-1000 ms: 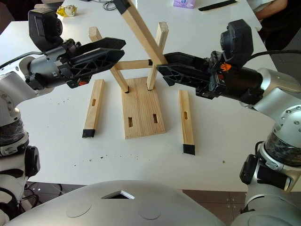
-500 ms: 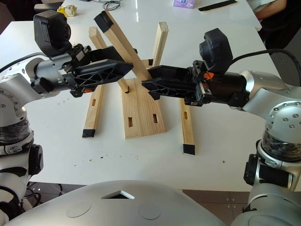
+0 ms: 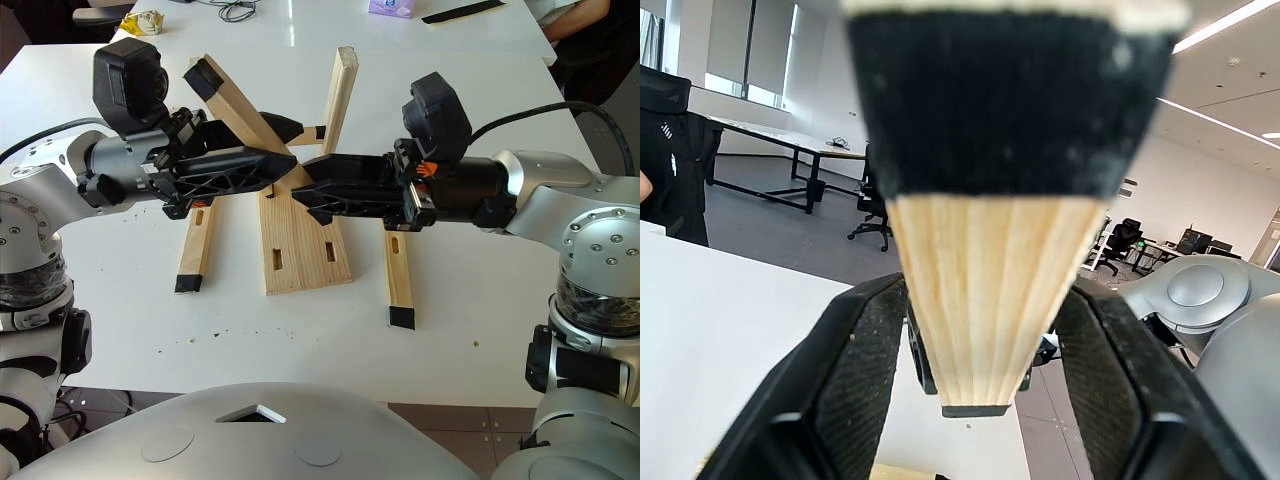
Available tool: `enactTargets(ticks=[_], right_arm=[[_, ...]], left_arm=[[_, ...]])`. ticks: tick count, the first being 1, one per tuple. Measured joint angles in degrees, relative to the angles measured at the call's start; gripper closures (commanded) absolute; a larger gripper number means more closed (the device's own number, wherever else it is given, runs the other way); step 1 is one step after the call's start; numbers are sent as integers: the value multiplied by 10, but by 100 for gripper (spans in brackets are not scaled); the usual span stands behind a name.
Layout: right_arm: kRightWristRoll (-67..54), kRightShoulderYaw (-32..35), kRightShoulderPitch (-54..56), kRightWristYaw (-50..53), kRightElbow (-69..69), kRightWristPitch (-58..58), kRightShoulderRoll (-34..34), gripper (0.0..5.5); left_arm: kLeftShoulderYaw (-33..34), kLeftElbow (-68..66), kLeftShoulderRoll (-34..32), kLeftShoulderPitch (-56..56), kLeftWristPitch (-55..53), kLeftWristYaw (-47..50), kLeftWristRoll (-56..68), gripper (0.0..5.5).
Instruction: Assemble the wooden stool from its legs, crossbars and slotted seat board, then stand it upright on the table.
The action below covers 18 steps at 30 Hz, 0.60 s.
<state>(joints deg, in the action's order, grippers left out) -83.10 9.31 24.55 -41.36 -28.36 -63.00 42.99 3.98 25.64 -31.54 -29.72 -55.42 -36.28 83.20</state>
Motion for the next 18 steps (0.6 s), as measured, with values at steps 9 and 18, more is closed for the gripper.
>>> enactTargets(ticks=[9,18], right_arm=[[1,-7,0,4,-6,8,1,420],[2,-10,0,-1,-7,8,9,420]], left_arm=[[-4,6,-13,11,1,-37,-25,418],[-6,14,-17,15,5,-44,-36,418]])
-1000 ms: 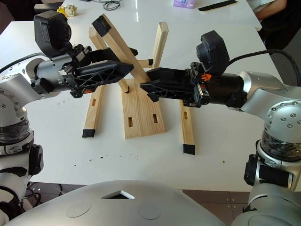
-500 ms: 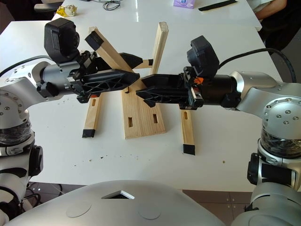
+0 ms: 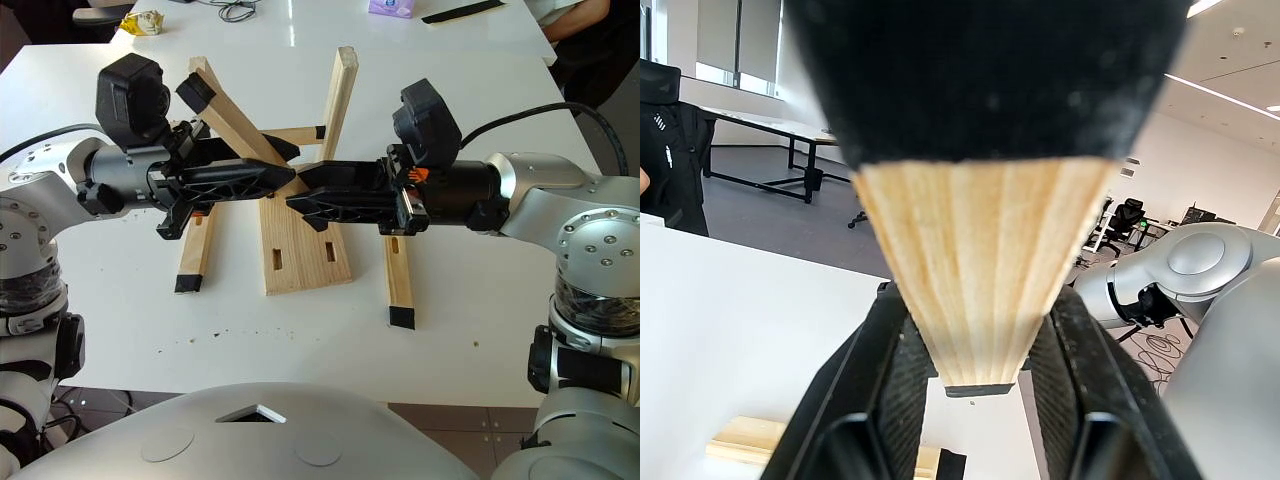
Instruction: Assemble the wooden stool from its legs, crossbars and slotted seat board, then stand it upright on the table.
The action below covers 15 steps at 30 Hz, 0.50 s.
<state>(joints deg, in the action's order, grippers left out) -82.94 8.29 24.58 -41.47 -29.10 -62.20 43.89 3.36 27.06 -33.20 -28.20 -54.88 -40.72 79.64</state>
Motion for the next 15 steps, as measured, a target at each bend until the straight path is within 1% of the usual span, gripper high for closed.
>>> enactTargets(ticks=[4,5,7,10,12,15], right_arm=[[19,-3,0,-9,-2,4,4,420],[26,-6,0,-10,-3,8,4,383],[51,-13,0,-11,-10,17,5,353],[90,-20,-24,-43,-27,27,27,307],[121,-30,-47,-64,-37,34,43,292],[190,-45,-87,-97,-35,57,70,290]], left_arm=[[-5,0,0,2,5,-2,-11,418],[-6,0,0,3,6,-3,-13,418],[-7,-1,-1,5,6,-3,-22,419],[-8,-2,-1,8,7,-7,-27,419],[-8,-3,-2,8,7,-8,-35,419],[-1,-14,-6,6,9,-12,-45,419]])
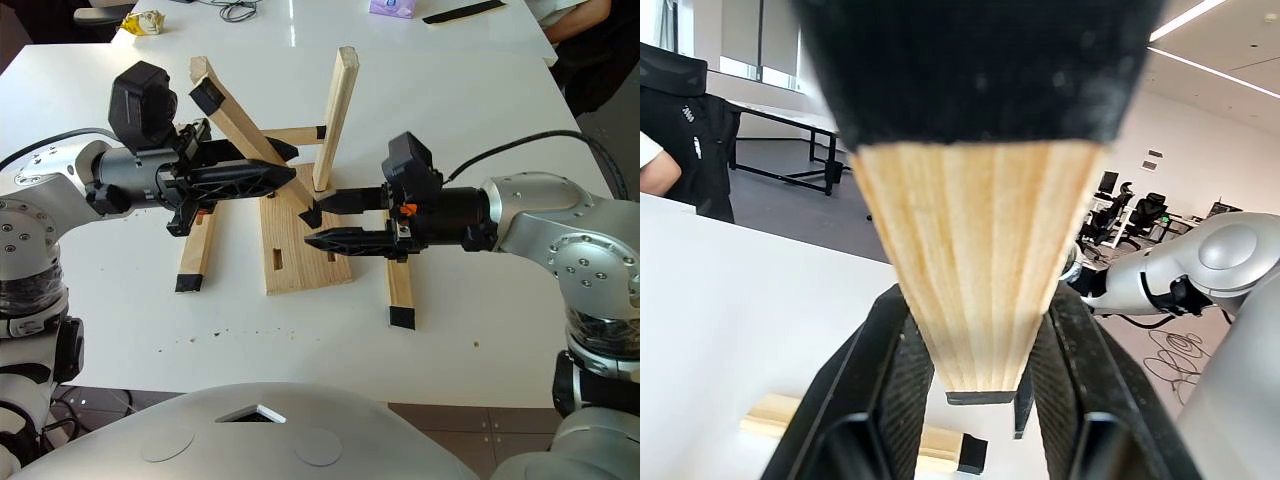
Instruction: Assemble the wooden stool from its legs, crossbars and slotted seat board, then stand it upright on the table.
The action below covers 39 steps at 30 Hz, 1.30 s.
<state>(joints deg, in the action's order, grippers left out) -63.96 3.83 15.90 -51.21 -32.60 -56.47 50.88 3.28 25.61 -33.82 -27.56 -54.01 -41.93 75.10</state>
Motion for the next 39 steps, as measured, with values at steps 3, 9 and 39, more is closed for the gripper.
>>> enactTargets(ticks=[3,9,39], right_arm=[[46,-6,-35,-15,1,24,12,290],[97,-2,-119,2,-8,51,9,290],[113,45,-264,122,-75,70,-46,290]], left_arm=[[15,-14,-25,-6,1,-11,-22,419],[44,-26,-136,12,-3,-92,-81,419],[8,-644,-75,-13,764,-498,-506,419]])
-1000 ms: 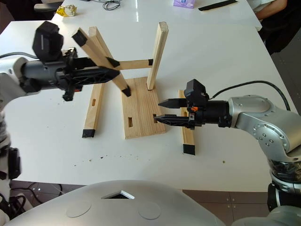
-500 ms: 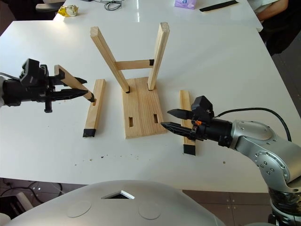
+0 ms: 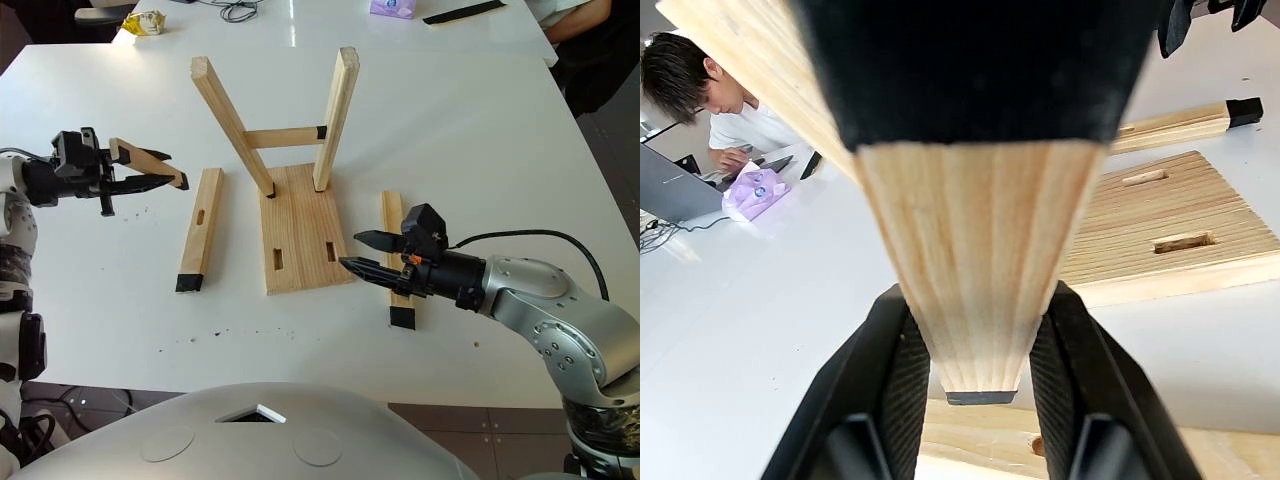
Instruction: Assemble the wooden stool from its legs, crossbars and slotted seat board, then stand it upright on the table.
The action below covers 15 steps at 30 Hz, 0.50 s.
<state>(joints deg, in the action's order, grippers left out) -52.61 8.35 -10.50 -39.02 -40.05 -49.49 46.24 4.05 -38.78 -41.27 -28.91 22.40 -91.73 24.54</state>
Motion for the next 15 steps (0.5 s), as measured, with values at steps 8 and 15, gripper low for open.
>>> enactTargets(ticks=[8,15], right_arm=[[-1,-3,1,-12,2,-1,6,290],[-3,-2,12,-38,14,-4,25,290]], left_arm=[[-23,-15,8,25,59,-4,0,419],[-22,-28,18,59,81,-4,-8,419]])
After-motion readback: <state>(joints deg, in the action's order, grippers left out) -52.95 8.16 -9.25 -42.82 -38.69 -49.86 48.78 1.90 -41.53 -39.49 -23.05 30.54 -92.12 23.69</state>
